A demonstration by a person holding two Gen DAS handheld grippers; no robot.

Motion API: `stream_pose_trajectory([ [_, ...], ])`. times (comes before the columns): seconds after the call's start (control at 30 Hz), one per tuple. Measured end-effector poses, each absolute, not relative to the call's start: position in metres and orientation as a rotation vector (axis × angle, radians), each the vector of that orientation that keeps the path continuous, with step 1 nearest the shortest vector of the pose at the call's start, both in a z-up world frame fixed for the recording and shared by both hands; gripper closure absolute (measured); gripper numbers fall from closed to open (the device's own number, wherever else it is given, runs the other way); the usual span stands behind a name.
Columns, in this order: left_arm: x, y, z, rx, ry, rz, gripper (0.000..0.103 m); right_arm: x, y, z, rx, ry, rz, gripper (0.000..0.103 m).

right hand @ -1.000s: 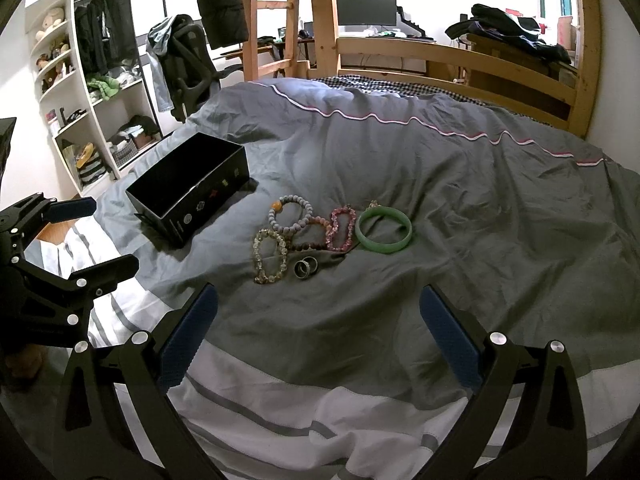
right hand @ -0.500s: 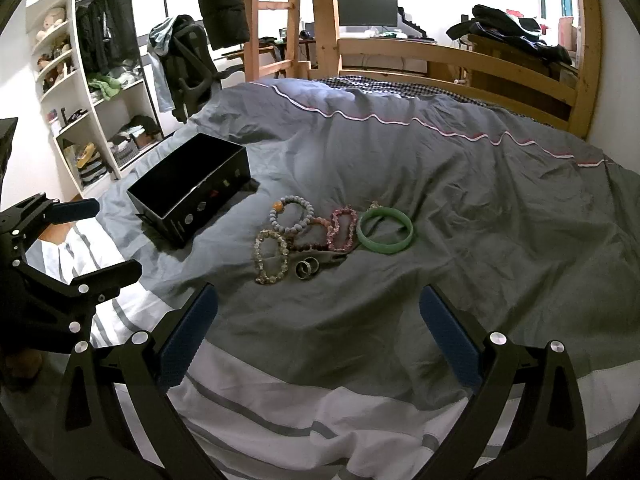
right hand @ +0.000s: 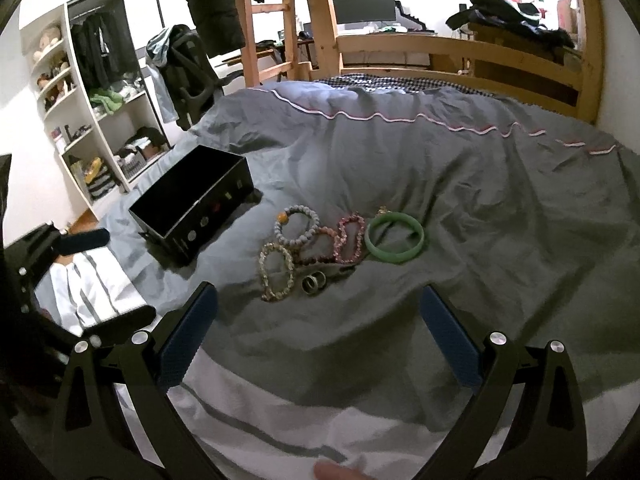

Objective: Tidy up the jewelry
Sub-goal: 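Grasp the gold beaded bracelet with the left tool while the right tool grasps the green jade bangle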

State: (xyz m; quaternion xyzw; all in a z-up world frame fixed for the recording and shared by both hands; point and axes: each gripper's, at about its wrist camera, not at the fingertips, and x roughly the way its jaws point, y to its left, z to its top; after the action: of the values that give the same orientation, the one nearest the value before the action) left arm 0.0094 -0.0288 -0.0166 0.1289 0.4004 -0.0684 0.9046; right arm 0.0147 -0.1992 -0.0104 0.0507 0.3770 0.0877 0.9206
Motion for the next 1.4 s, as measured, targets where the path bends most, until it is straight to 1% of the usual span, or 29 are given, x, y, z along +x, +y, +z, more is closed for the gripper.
stream_pose_trajectory([
  [0.27, 0.055, -0.042, -0.033, 0.208, 0.886, -0.220, 0.007, 0.069, -0.210, -0.013, 0.111, 0.782, 0.125, 0.004],
  [0.33, 0.071, -0.046, -0.042, 0.187, 0.925, -0.250, 0.017, 0.084, -0.210, -0.021, 0.098, 0.799, 0.118, 0.004],
  [0.37, 0.076, -0.049, -0.046, 0.185, 0.940, -0.255, 0.024, 0.090, -0.210, -0.026, 0.088, 0.801, 0.112, 0.004],
  [0.4, 0.082, -0.052, -0.051, 0.187, 0.953, -0.258, 0.027, 0.097, -0.209, -0.033, 0.069, 0.811, 0.099, 0.005],
  [0.47, 0.092, -0.058, -0.061, 0.202, 0.967, -0.260, 0.028, 0.107, -0.207, -0.043, 0.038, 0.839, 0.089, 0.012],
  [0.5, 0.096, -0.060, -0.066, 0.208, 0.974, -0.262, 0.032, 0.115, -0.206, -0.052, 0.022, 0.870, 0.089, 0.026],
  [0.53, 0.102, -0.062, -0.071, 0.210, 0.984, -0.259, 0.033, 0.120, -0.206, -0.058, 0.013, 0.893, 0.090, 0.037],
  [0.57, 0.107, -0.063, -0.075, 0.205, 0.994, -0.258, 0.039, 0.127, -0.207, -0.066, 0.008, 0.912, 0.093, 0.040],
  [0.6, 0.111, -0.063, -0.077, 0.196, 1.004, -0.258, 0.044, 0.132, -0.208, -0.073, 0.010, 0.926, 0.093, 0.047],
  [0.63, 0.116, -0.063, -0.081, 0.186, 1.013, -0.258, 0.047, 0.136, -0.211, -0.080, 0.020, 0.944, 0.094, 0.056],
  [0.7, 0.123, -0.059, -0.089, 0.167, 1.043, -0.252, 0.051, 0.143, -0.215, -0.092, 0.051, 0.970, 0.109, 0.064],
  [0.73, 0.124, -0.058, -0.091, 0.164, 1.052, -0.253, 0.052, 0.146, -0.217, -0.100, 0.057, 0.978, 0.115, 0.064],
  [0.77, 0.127, -0.056, -0.095, 0.162, 1.066, -0.254, 0.056, 0.150, -0.217, -0.106, 0.051, 0.984, 0.113, 0.065],
  [0.8, 0.129, -0.054, -0.099, 0.154, 1.081, -0.255, 0.062, 0.152, -0.217, -0.109, 0.049, 0.988, 0.114, 0.066],
  [0.83, 0.133, -0.051, -0.105, 0.139, 1.106, -0.253, 0.065, 0.155, -0.218, -0.113, 0.053, 0.993, 0.117, 0.067],
  [0.87, 0.136, -0.049, -0.109, 0.130, 1.125, -0.247, 0.074, 0.156, -0.218, -0.115, 0.059, 0.992, 0.117, 0.068],
  [0.9, 0.140, -0.045, -0.113, 0.121, 1.146, -0.238, 0.079, 0.156, -0.217, -0.116, 0.060, 0.990, 0.116, 0.069],
  [0.93, 0.142, -0.042, -0.116, 0.108, 1.163, -0.233, 0.080, 0.157, -0.216, -0.116, 0.056, 0.989, 0.117, 0.074],
  [0.97, 0.144, -0.039, -0.119, 0.091, 1.176, -0.231, 0.082, 0.156, -0.216, -0.116, 0.058, 0.987, 0.125, 0.077],
  [1.0, 0.145, -0.038, -0.119, 0.079, 1.180, -0.232, 0.083, 0.155, -0.216, -0.116, 0.064, 0.987, 0.135, 0.083],
  [1.03, 0.145, -0.037, -0.119, 0.075, 1.179, -0.231, 0.085, 0.155, -0.215, -0.115, 0.069, 0.985, 0.143, 0.087],
  [1.07, 0.145, -0.037, -0.117, 0.071, 1.178, -0.231, 0.092, 0.153, -0.216, -0.113, 0.068, 0.981, 0.142, 0.089],
  [1.13, 0.144, -0.036, -0.116, 0.063, 1.175, -0.238, 0.092, 0.150, -0.216, -0.109, 0.079, 0.979, 0.153, 0.092],
  [1.27, 0.139, -0.038, -0.110, 0.061, 1.158, -0.251, 0.095, 0.143, -0.215, -0.097, 0.107, 0.948, 0.168, 0.094],
  [1.4, 0.133, -0.039, -0.092, 0.049, 1.115, -0.269, 0.095, 0.134, -0.214, -0.079, 0.138, 0.902, 0.187, 0.096],
])
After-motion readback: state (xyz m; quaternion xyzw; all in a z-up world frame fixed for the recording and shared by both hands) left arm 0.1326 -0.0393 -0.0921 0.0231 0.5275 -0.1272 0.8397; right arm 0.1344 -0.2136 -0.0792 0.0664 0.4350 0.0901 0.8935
